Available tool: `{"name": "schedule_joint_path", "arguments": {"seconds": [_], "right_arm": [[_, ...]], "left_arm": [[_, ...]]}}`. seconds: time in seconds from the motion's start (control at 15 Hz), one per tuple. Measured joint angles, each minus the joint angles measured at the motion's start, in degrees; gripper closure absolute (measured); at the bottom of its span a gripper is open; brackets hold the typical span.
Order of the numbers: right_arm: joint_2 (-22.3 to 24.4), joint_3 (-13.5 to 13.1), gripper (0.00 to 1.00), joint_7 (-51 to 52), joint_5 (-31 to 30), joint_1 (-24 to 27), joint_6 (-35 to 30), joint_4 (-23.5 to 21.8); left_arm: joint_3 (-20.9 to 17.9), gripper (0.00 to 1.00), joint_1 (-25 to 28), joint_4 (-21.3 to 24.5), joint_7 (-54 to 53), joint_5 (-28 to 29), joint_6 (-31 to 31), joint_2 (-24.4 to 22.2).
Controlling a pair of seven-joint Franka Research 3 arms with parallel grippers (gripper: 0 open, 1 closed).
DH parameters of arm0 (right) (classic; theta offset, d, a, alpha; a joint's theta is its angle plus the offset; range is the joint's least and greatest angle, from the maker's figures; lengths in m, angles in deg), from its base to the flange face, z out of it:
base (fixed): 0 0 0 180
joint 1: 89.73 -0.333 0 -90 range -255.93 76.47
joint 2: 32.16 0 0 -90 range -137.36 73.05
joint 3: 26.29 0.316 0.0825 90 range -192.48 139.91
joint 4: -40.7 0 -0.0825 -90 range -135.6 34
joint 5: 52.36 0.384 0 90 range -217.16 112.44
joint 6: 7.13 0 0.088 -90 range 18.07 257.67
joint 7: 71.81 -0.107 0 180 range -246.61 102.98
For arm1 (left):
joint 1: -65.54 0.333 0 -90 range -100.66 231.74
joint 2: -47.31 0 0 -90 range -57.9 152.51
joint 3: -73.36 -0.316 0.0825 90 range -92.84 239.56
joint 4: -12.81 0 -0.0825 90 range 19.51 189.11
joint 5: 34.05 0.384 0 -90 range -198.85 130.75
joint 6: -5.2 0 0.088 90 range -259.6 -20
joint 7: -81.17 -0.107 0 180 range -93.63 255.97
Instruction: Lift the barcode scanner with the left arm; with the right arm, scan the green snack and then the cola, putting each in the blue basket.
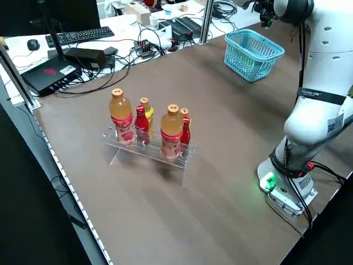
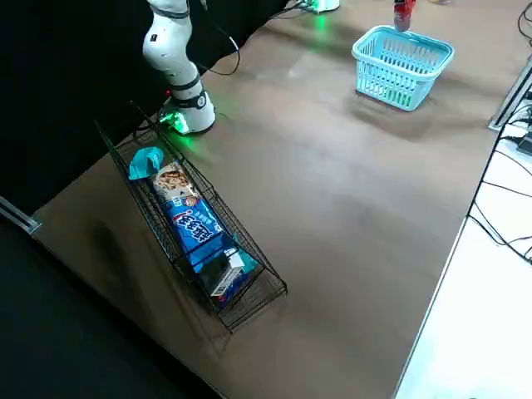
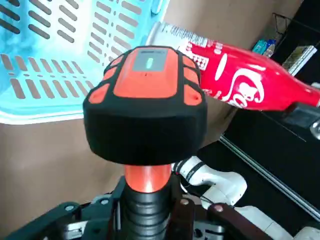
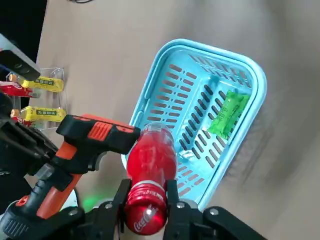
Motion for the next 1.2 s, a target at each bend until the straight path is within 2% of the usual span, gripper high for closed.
{"name": "schedule_joint_path", "arguments": {"seconds": [0.53,0.8,1.2], "right_arm": [[-0.1,0.2,0.67,0.0,0.1,-1.5,0.0,0.0],[-0.1,0.3,0.67,-0.1,0.1,-2.7,-0.1,0.0],[-0.1,0.2,0.67,-0.2,0.1,-2.8,-0.2,0.0]], "left_arm": [[0.1,0.63,0.4,-0.9,-7.0,0.0,-1.0,0.0],[0.1,0.63,0.4,-0.9,-7.5,0.0,-3.5,0.6],[0.1,0.63,0.7,-0.9,-7.5,0.0,-3.0,1.2]]}}
